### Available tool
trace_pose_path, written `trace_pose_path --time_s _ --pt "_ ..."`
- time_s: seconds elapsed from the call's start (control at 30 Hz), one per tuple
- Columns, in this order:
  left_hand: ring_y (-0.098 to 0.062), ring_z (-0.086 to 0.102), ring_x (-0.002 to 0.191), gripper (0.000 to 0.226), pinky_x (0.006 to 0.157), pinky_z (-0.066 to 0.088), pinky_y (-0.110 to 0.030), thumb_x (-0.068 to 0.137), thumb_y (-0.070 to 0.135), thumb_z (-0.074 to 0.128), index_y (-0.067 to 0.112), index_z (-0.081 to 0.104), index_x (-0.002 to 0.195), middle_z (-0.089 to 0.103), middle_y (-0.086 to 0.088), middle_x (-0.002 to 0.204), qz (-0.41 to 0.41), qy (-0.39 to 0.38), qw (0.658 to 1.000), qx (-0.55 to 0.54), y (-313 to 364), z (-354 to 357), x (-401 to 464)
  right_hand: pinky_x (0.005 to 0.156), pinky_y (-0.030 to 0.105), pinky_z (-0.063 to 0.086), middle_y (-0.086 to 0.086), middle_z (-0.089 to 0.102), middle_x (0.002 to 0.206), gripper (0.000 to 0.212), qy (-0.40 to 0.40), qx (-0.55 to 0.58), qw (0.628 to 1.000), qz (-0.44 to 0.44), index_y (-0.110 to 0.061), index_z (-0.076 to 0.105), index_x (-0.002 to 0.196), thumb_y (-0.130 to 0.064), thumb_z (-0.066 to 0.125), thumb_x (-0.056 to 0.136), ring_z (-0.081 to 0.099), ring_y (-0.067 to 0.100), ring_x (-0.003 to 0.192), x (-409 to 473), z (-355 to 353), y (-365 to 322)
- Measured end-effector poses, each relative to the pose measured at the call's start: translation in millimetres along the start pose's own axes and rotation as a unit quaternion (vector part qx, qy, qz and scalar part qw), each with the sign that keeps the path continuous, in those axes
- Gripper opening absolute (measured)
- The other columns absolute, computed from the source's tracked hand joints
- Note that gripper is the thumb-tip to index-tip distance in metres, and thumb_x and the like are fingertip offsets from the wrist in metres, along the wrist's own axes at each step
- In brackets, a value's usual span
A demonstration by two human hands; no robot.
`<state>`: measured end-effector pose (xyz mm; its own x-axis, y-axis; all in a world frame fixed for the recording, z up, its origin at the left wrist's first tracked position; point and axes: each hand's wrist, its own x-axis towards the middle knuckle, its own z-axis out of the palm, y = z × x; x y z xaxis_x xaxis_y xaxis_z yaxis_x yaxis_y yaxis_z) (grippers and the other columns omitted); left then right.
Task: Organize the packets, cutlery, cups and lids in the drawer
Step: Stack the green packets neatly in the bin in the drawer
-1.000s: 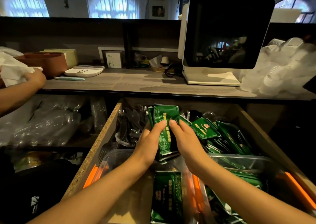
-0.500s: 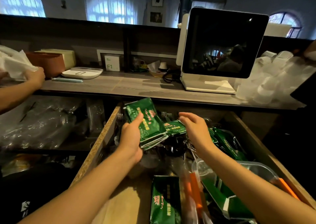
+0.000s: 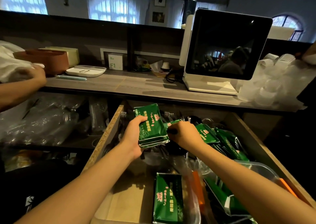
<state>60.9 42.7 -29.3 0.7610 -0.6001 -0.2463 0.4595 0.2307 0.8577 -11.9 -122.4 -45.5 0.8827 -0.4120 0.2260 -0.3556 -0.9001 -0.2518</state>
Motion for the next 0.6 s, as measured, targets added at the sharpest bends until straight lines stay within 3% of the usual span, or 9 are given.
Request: trace_pose_path --time_s 0.1,0.2,0.27,0.33,0.47,0.53,0.6 --pt "-0.029 0.069 0.074 0.022 0.068 0.055 -0.036 0.094 0.028 0.056 0.010 0.069 0.097 0.073 -0.010 0.083 0.009 0.015 1.000 0.002 2 -3 0 0.070 0.033 0.053 0.007 0.073 0.089 0.019 0.020 -0.048 0.999 -0.013 -0.017 0.076 0.098 -0.026 0.061 0.091 0.066 0.029 0.083 -1 -2 4" --pt "-0.027 0.070 0.069 0.020 0.063 0.055 -0.034 0.094 0.028 0.056 0.012 0.069 0.092 0.073 -0.007 0.074 0.023 0.031 0.999 0.014 6 -6 0 0.071 0.033 0.053 0.007 0.075 0.092 0.018 0.088 0.064 0.993 0.039 -0.014 0.076 0.104 -0.020 0.064 0.091 0.068 0.025 0.084 -3 -9 10" --pt "-0.032 0.072 0.082 0.025 0.075 0.059 -0.043 0.094 0.029 0.057 0.010 0.071 0.099 0.076 -0.012 0.088 0.015 0.016 0.999 0.040 7 -5 -3 0.079 0.037 0.056 0.007 0.076 0.095 0.020 0.166 0.170 0.968 0.086 -0.010 0.075 0.106 -0.017 0.067 0.090 0.070 0.020 0.088 -8 -17 14" --pt "-0.036 0.071 0.099 0.034 0.097 0.054 -0.054 0.093 0.031 0.058 0.007 0.072 0.112 0.075 -0.017 0.108 -0.007 -0.015 0.997 0.070 4 -1 -5 0.083 0.038 0.058 0.001 0.075 0.093 0.020 0.230 0.243 0.937 0.101 -0.010 0.075 0.109 -0.015 0.067 0.090 0.070 0.012 0.087 -18 -26 18" --pt "-0.033 0.072 0.094 0.032 0.095 0.053 -0.049 0.096 0.033 0.058 0.008 0.074 0.110 0.075 -0.015 0.104 -0.045 -0.049 0.991 0.120 -4 7 -8 0.079 0.027 0.058 -0.007 0.074 0.094 0.025 0.279 0.359 0.890 0.041 -0.019 0.072 0.112 -0.009 0.067 0.090 0.070 0.005 0.088 -42 -42 17" --pt "-0.037 0.070 0.105 0.041 0.104 0.049 -0.053 0.097 0.043 0.056 0.010 0.074 0.113 0.074 -0.017 0.111 -0.062 -0.055 0.990 0.113 -7 8 -8 0.071 0.020 0.056 -0.009 0.074 0.095 0.031 0.255 0.383 0.888 -0.016 -0.024 0.070 0.113 -0.005 0.067 0.088 0.069 0.003 0.083 -51 -46 13" --pt "-0.040 0.065 0.115 0.055 0.109 0.044 -0.055 0.098 0.055 0.048 0.010 0.072 0.119 0.071 -0.021 0.118 -0.075 -0.067 0.991 0.090 -8 9 -8 0.075 0.019 0.056 -0.010 0.073 0.099 0.038 0.220 0.355 0.906 -0.074 -0.027 0.068 0.113 -0.001 0.068 0.086 0.068 0.001 0.088 -56 -45 10"
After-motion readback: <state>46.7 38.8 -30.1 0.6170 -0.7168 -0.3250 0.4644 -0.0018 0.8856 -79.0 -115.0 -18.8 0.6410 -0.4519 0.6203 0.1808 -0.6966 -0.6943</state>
